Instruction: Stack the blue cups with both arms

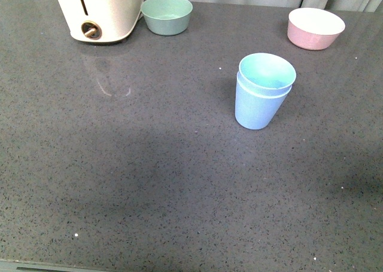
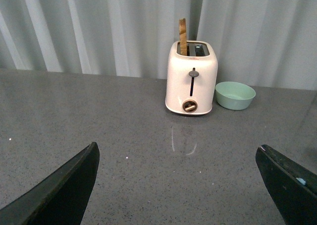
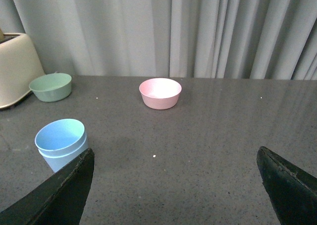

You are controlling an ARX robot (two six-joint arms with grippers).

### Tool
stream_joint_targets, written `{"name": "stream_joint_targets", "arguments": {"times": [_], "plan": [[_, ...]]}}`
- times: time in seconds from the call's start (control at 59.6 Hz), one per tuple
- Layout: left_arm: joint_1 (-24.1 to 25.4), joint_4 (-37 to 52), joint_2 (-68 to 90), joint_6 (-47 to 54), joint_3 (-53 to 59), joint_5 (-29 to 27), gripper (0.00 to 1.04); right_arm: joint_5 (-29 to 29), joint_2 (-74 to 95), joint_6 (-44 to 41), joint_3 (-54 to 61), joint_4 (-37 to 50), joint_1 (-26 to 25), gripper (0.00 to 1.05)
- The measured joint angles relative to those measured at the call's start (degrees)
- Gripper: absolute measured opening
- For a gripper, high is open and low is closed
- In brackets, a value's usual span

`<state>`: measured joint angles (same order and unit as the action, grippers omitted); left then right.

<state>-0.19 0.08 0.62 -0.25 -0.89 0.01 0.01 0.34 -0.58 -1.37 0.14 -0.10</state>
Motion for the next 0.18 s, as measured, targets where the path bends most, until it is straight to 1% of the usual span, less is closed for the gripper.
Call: {"name": "stream_joint_targets", "arguments": {"times": [0.185], "plan": [[0.0, 0.0, 0.0, 0.0, 0.0, 0.0, 0.96, 0.0, 0.0, 0.0, 0.0, 0.0, 0.0, 0.96]]}}
